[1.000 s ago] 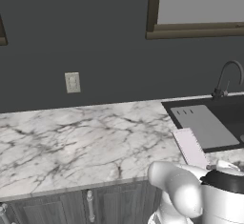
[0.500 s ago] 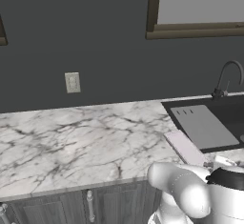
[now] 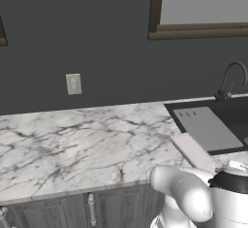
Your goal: The ice cube tray has been filled with water. Take the tray and place it in the freezer to make ice. Close the freezer door after placing the tray.
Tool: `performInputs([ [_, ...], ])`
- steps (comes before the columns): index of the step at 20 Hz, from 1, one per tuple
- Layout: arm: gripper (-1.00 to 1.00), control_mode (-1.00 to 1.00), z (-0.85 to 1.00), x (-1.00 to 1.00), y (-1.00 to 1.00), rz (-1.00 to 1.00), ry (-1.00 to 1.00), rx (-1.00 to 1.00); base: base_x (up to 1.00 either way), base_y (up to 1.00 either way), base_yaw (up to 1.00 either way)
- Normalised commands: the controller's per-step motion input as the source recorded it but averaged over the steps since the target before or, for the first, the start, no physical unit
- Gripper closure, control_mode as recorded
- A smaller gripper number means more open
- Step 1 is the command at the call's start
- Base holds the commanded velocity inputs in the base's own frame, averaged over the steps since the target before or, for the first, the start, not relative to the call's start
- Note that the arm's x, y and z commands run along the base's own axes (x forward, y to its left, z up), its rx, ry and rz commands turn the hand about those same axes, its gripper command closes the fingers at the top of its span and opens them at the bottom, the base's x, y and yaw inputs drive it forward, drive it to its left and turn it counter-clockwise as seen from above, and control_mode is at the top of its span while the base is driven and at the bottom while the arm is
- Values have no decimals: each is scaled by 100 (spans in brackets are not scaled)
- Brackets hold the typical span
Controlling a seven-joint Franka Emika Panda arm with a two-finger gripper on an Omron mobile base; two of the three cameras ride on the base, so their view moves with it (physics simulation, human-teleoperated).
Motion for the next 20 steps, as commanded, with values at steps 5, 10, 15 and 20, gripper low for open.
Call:
performInputs([
  [5, 100, -100, 63, -17, 0, 0, 0, 0, 0, 0, 0],
  [10, 100, -100, 78, 0, 3, 0, 0, 0, 0, 0, 0],
  [15, 100, -100, 71, 2, 22, 0, 0, 0, 0, 0, 0],
  [20, 100, -100, 62, 0, 44, 3, 0, -4, 0, 0, 0],
])
